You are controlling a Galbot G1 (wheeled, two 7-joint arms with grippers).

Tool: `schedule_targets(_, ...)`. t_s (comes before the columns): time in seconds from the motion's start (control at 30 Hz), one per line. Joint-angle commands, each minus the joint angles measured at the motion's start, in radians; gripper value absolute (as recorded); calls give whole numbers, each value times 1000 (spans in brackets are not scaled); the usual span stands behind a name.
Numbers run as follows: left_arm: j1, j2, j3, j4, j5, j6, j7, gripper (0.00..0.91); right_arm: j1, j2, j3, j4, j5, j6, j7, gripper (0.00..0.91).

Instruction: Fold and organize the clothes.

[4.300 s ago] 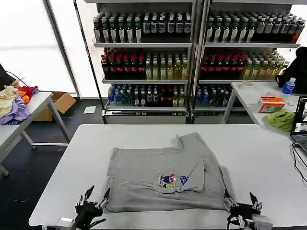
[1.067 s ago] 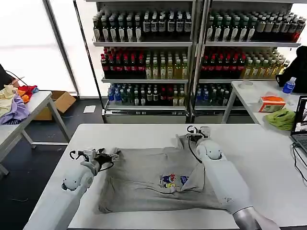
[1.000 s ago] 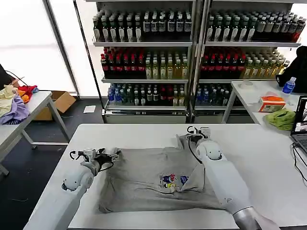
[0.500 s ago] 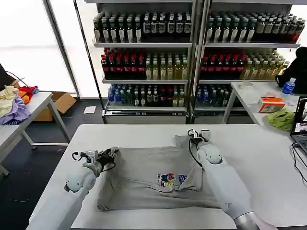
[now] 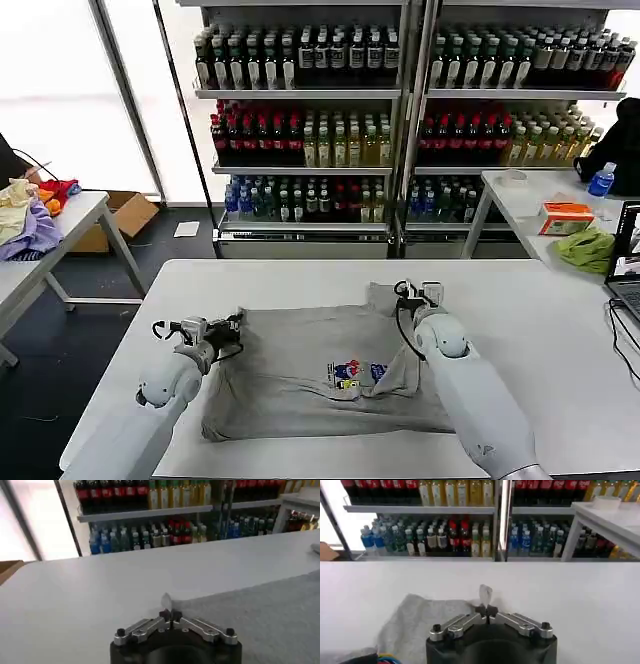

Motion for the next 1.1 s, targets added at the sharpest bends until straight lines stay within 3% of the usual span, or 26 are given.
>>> schedule_targets(0.03,12,-2,-22,-67,29,-72,0,0,-40,-6,49,133,12,35,-12,0)
schedule_targets(0.67,63,22,-64,-146,63,-121,1,0,-135,-47,118,354,19,41,0,0)
schedule_targets(1.1,205,51,-100,-243,96,-116,15,0,-393,-67,130,568,-11,46,31,0)
